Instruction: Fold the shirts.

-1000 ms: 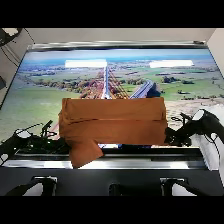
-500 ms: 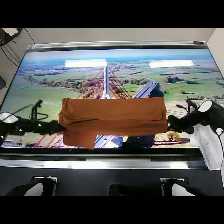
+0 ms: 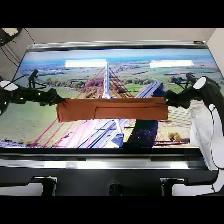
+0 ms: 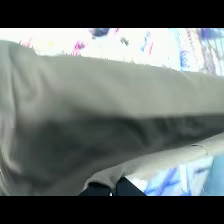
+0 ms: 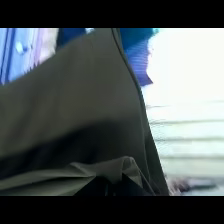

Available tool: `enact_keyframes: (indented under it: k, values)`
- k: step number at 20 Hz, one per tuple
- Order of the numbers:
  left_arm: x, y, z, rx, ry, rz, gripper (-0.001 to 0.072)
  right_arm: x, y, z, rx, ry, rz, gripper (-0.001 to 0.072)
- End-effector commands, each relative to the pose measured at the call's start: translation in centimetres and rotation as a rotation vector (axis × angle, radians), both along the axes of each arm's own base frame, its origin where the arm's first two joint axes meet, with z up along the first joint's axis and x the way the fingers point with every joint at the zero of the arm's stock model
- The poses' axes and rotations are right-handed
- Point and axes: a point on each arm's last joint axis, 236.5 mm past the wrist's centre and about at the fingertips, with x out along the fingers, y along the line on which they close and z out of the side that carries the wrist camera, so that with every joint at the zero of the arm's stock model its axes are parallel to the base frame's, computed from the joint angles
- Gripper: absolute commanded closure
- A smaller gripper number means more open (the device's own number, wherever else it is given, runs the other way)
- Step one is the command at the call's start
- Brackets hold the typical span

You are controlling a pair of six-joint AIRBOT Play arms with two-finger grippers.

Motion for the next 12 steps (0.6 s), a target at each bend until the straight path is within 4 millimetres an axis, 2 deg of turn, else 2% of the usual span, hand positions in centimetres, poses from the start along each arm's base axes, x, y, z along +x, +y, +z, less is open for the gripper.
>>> enact_keyframes:
  k: [1, 4, 6, 7, 8, 9, 11, 12]
  values:
    - [2.1, -0.6, -3.9, -0.021, 0.086, -0.008, 0.0686, 2.9, 1.0, -2.3, 0.071, -0.011, -0.05, 0.0667]
    - [1.5, -1.1, -7.4, -0.041, 0.181, -0.009, 0.0686, 2.9, 1.5, -5.3, 0.11, 0.042, -0.068, 0.0666]
    - [1.2, -1.2, -8.3, -0.047, 0.208, -0.011, 0.0677, 3.1, 2.1, -5.9, 0.142, 0.047, -0.081, 0.0651]
    - [1.3, -1.2, -8.1, -0.048, 0.205, -0.008, 0.0511, 3.5, 1.8, -5.7, 0.14, 0.03, -0.087, 0.054]
    - [1.3, -1.0, -7.5, -0.051, 0.203, -0.016, 0.0156, 3.6, 1.5, -4.9, 0.135, 0.012, -0.078, 0.0238]
    - [1.3, -0.8, -6.6, -0.054, 0.197, -0.032, 0.0107, 3.7, 1.2, -3.8, 0.127, -0.014, -0.045, 0.0009]
    - [1.7, 0.2, -4.1, -0.053, 0.157, -0.04, 0.0108, 2.8, -1.1, -1.7, 0.118, -0.03, -0.043, 0.0003]
    - [2.1, 0.7, -2.7, -0.046, 0.121, -0.032, 0.0108, 1.8, -2.4, -1.8, 0.131, 0.002, -0.061, 0.0003]
